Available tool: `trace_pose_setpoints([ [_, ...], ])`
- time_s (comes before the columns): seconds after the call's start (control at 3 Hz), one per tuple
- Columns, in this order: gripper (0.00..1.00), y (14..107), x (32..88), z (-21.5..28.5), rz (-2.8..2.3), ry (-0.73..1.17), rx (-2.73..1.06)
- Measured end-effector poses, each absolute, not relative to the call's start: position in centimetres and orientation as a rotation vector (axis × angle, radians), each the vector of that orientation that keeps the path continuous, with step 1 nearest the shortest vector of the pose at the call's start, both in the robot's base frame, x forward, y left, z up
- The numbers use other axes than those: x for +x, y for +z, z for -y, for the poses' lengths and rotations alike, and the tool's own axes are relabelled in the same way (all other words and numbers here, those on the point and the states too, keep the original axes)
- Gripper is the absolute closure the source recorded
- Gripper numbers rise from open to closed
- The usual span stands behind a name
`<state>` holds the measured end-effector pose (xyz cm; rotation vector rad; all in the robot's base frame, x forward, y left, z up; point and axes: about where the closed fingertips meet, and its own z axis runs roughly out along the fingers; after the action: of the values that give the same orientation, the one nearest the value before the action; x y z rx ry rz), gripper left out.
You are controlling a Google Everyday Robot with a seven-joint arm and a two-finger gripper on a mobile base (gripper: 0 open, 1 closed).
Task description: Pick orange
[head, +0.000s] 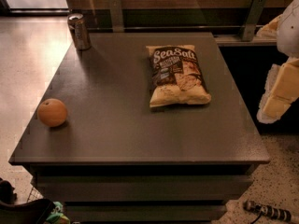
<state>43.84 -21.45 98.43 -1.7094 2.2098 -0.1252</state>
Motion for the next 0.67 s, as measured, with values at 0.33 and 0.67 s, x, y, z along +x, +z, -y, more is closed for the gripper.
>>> trace_pose_setpoints([
  [0.33, 0.0, 98.4, 43.8, 21.4, -2.21, -0.125, -1.709],
  [0.67, 0.0, 98.2, 43.9, 20.4, -2.192, -0.087, -1.712],
])
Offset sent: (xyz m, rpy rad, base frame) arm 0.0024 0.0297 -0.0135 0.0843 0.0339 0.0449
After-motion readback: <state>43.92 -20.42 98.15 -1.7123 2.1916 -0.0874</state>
